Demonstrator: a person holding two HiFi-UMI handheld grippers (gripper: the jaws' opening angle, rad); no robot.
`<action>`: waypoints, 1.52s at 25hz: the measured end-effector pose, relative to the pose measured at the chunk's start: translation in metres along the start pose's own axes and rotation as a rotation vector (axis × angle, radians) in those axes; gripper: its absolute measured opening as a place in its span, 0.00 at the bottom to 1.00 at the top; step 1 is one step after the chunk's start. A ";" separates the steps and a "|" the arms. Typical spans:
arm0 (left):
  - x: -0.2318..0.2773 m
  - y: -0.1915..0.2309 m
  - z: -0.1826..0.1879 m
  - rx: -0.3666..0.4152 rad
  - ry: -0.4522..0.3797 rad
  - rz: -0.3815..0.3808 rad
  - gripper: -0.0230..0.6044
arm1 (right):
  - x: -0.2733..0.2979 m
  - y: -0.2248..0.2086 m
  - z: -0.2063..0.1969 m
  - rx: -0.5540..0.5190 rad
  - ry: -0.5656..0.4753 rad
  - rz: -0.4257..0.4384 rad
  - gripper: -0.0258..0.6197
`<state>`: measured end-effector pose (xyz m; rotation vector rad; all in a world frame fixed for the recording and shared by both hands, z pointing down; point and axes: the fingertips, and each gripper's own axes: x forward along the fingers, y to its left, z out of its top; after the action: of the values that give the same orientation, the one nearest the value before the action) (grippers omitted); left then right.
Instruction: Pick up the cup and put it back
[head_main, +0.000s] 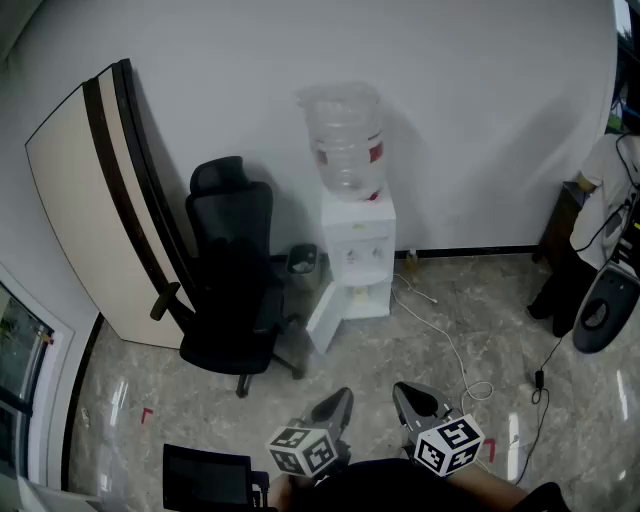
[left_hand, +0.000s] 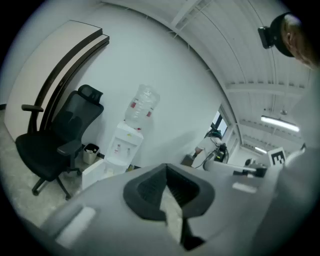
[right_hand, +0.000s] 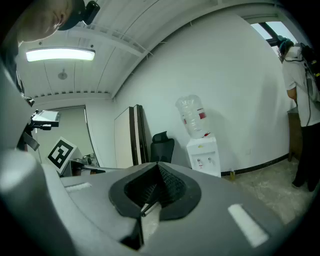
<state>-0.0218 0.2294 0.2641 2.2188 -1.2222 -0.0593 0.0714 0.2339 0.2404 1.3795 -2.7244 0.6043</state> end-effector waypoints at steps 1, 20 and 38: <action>0.000 0.000 -0.001 -0.001 0.000 0.000 0.04 | 0.000 0.000 -0.001 -0.001 0.000 0.001 0.05; 0.017 -0.011 -0.006 -0.002 0.027 0.023 0.04 | -0.006 -0.021 0.002 0.021 0.016 0.012 0.05; 0.114 -0.058 -0.033 -0.036 0.029 0.135 0.04 | -0.016 -0.138 0.019 0.073 0.055 0.105 0.05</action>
<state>0.0977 0.1788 0.2884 2.0946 -1.3410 0.0045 0.1915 0.1658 0.2650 1.2197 -2.7712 0.7434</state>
